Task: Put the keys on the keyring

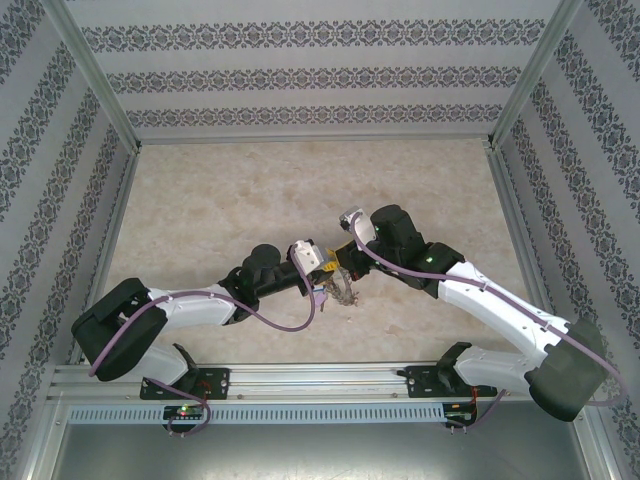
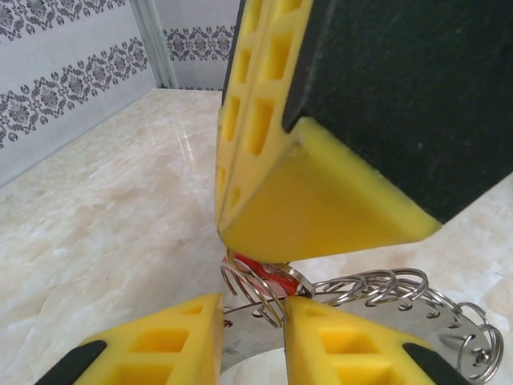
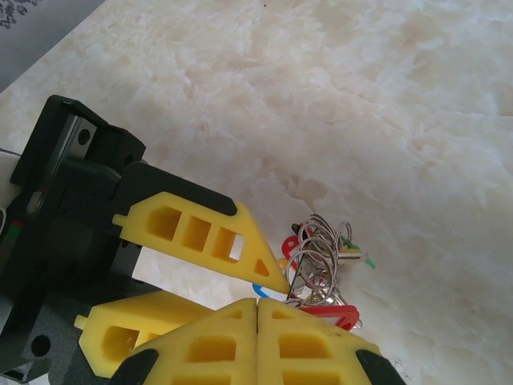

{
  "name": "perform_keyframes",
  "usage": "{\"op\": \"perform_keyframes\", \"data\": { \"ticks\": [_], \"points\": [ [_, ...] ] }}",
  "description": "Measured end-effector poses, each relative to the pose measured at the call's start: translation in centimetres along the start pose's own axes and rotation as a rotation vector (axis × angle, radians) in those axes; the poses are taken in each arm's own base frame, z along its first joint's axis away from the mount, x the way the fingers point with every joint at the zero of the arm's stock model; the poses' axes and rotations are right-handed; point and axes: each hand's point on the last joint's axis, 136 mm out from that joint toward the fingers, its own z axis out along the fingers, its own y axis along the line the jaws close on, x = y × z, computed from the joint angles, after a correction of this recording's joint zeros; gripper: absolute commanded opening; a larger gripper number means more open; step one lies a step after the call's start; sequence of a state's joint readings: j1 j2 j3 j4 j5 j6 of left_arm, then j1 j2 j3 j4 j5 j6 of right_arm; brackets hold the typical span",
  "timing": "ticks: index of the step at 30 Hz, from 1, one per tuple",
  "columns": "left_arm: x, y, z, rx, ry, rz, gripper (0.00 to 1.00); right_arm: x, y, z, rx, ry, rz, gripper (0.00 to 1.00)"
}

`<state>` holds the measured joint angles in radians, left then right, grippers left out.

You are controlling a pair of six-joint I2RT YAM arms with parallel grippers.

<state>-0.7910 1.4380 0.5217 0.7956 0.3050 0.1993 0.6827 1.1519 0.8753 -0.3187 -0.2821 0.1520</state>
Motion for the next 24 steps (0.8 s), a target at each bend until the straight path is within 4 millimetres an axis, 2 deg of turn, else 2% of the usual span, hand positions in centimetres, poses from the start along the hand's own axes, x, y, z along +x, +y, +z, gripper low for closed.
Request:
{"op": "perform_keyframes", "data": {
  "ticks": [24],
  "points": [
    [-0.51,-0.57,-0.08,0.031,-0.027,0.005,0.38,0.33,-0.19,-0.18,-0.011,0.001,0.013,0.0]
  ]
}}
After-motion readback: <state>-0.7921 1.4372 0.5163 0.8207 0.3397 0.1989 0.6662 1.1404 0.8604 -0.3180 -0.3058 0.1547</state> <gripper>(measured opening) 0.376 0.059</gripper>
